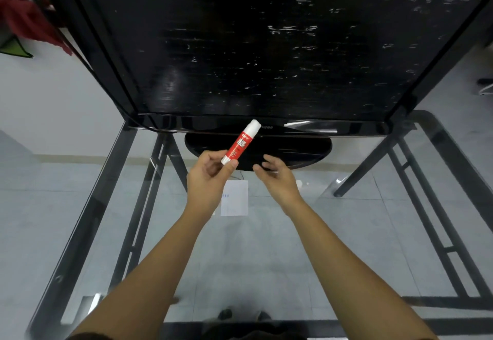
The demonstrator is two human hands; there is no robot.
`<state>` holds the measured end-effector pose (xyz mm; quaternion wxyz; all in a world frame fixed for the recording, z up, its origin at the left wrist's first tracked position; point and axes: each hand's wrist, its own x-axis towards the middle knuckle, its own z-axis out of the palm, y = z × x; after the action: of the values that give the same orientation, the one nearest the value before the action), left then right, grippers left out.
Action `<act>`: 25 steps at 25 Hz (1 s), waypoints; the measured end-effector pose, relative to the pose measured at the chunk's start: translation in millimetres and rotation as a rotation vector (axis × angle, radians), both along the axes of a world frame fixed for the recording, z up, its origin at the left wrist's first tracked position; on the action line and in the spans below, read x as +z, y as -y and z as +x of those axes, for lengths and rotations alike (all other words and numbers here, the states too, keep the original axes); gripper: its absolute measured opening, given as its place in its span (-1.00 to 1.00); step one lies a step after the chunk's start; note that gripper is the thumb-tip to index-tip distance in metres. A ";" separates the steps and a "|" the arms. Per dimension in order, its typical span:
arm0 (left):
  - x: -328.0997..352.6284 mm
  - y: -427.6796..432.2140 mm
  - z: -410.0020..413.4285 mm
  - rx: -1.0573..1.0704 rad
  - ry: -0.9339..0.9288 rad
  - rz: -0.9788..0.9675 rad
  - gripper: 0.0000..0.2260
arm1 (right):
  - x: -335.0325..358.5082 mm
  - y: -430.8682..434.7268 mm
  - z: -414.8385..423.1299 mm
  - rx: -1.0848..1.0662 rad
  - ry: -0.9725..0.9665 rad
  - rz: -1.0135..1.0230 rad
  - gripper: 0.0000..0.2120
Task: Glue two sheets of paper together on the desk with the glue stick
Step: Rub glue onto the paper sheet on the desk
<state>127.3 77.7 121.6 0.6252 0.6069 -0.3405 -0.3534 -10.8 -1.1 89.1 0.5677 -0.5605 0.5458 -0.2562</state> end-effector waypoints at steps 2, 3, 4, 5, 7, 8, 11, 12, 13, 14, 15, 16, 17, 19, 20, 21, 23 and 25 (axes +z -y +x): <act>-5.2 -5.6 12.3 0.019 0.002 0.002 -0.84 | -33.9 -7.3 9.9 -0.017 -0.191 -0.002 -0.57; -8.9 -10.2 21.8 0.054 0.003 0.025 -0.84 | -53.3 -14.3 22.5 0.027 -0.289 0.022 -0.59; -6.2 -10.4 20.3 0.054 -0.012 0.008 -0.84 | -63.1 -18.0 22.0 0.061 -0.359 0.029 -0.60; -6.6 -13.2 21.3 0.055 -0.011 -0.002 -0.84 | -74.1 -23.0 23.0 0.090 -0.410 0.025 -0.61; -5.9 -14.2 21.5 0.050 0.005 -0.008 -0.85 | -82.5 -26.8 26.1 0.096 -0.496 -0.011 -0.65; -4.4 -13.8 19.1 0.041 0.012 -0.017 -0.86 | -84.0 -25.9 26.6 0.094 -0.529 -0.039 -0.65; -1.5 -13.2 15.4 0.032 0.003 -0.032 -0.86 | -86.6 -19.3 26.6 0.050 -0.597 -0.123 -0.57; -1.6 -13.4 14.5 0.033 -0.004 -0.030 -0.86 | -86.9 -18.3 25.9 0.036 -0.598 -0.135 -0.55; -2.0 -14.1 14.5 0.037 -0.008 -0.021 -0.86 | -87.4 -18.1 26.1 0.023 -0.590 -0.134 -0.55; -3.3 -15.9 15.9 0.042 -0.011 -0.013 -0.86 | -88.5 -18.9 27.8 0.008 -0.576 -0.123 -0.56; -4.6 -17.4 16.9 0.045 -0.013 -0.009 -0.86 | -89.4 -19.6 28.8 -0.006 -0.561 -0.116 -0.57; -5.6 -19.1 17.4 0.046 -0.014 -0.007 -0.86 | -89.4 -20.6 29.2 -0.016 -0.544 -0.110 -0.58; -6.2 -20.5 17.3 0.049 -0.008 -0.003 -0.86 | -89.3 -21.0 29.7 -0.021 -0.534 -0.108 -0.58; -6.8 -22.1 16.7 0.051 -0.009 0.001 -0.85 | -89.2 -20.5 29.8 -0.020 -0.527 -0.109 -0.58; -7.3 -22.7 16.5 0.050 -0.013 0.004 -0.85 | -89.4 -20.0 29.2 -0.018 -0.519 -0.111 -0.59; -8.2 -23.1 16.3 0.050 -0.011 0.011 -0.85 | -89.6 -20.0 28.0 -0.012 -0.510 -0.113 -0.59; -12.0 -25.0 16.1 0.043 -0.014 0.022 -0.85 | -91.0 -20.9 21.7 -0.001 -0.487 -0.109 -0.62; -19.1 -27.7 13.9 0.031 -0.028 0.035 -0.85 | -91.3 -22.5 8.4 0.011 -0.456 -0.091 -0.63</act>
<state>141.2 105.4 102.5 0.6245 0.6180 -0.3159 -0.3582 -2.4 21.4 -2.2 0.4052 -0.6317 0.6450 -0.1441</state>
